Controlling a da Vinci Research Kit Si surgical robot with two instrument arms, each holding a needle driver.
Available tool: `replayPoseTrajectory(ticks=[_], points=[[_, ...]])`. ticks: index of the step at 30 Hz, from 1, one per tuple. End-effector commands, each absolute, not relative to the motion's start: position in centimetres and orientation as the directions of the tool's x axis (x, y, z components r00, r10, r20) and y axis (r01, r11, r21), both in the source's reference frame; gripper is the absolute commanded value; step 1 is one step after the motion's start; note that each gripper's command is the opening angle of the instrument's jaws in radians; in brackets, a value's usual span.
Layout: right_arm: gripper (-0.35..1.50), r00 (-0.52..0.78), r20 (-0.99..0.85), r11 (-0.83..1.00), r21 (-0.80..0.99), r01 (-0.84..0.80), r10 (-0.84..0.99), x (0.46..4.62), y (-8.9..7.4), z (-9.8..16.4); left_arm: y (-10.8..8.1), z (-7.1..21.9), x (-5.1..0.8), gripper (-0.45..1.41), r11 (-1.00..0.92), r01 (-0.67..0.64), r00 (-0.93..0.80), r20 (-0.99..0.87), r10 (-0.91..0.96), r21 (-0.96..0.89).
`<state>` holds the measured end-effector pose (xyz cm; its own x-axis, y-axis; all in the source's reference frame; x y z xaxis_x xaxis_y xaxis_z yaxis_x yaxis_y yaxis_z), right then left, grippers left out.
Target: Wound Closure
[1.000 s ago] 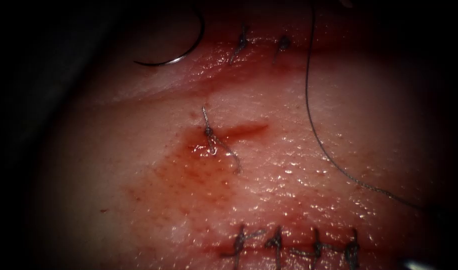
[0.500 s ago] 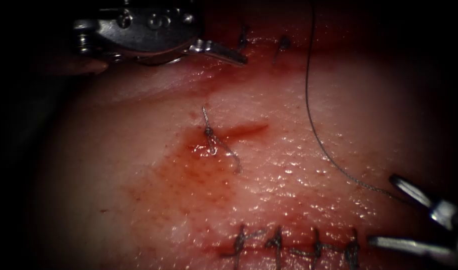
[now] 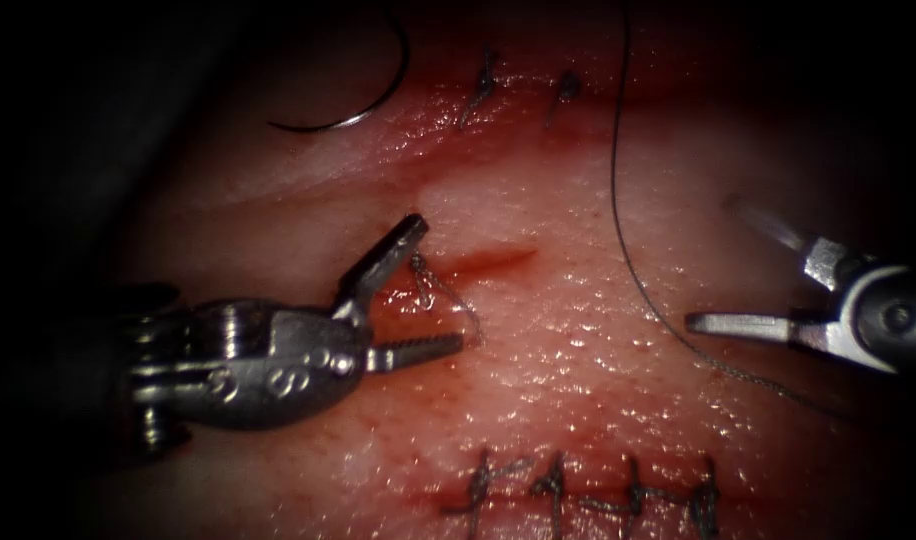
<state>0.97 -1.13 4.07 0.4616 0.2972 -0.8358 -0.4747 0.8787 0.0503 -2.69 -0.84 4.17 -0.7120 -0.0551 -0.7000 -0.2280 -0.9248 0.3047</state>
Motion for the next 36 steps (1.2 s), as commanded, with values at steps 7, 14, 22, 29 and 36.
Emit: replayPoseTrajectory(ticks=[7, 14, 22, 29, 36], points=[[0.98, 0.467, -0.843, 0.895, 0.038, -0.445, 0.268, 1.07, -1.06, 4.21, -0.99, 4.71, -2.94, 0.64, -0.953, -0.075, -0.767, -0.628, -0.132, 0.293], [0.99, 0.48, -0.839, 0.901, 0.027, -0.432, 0.255, 1.13, -1.07, 4.19, -0.99, 5.1, -2.98, 0.67, -0.953, -0.019, -0.785, -0.594, -0.174, 0.304], [0.99, 0.488, -0.837, 0.904, 0.017, -0.427, 0.246, 1.2, -1.09, 4.2, -1.02, 5.17, -2.97, 0.39, -0.951, 0.008, -0.792, -0.578, -0.194, 0.308], [1.01, 0.502, -0.829, 0.908, 0.016, -0.418, 0.246, 1.27, -1.14, 4.28, -1.03, 5.06, -2.97, 0.19, -0.95, 0.02, -0.793, -0.573, -0.206, 0.312], [1.01, 0.512, -0.824, 0.912, 0.015, -0.409, 0.243, 1.3, -1.15, 4.39, -1.02, 5.0, -3.02, -0.1, -0.948, 0.033, -0.795, -0.566, -0.216, 0.316]])
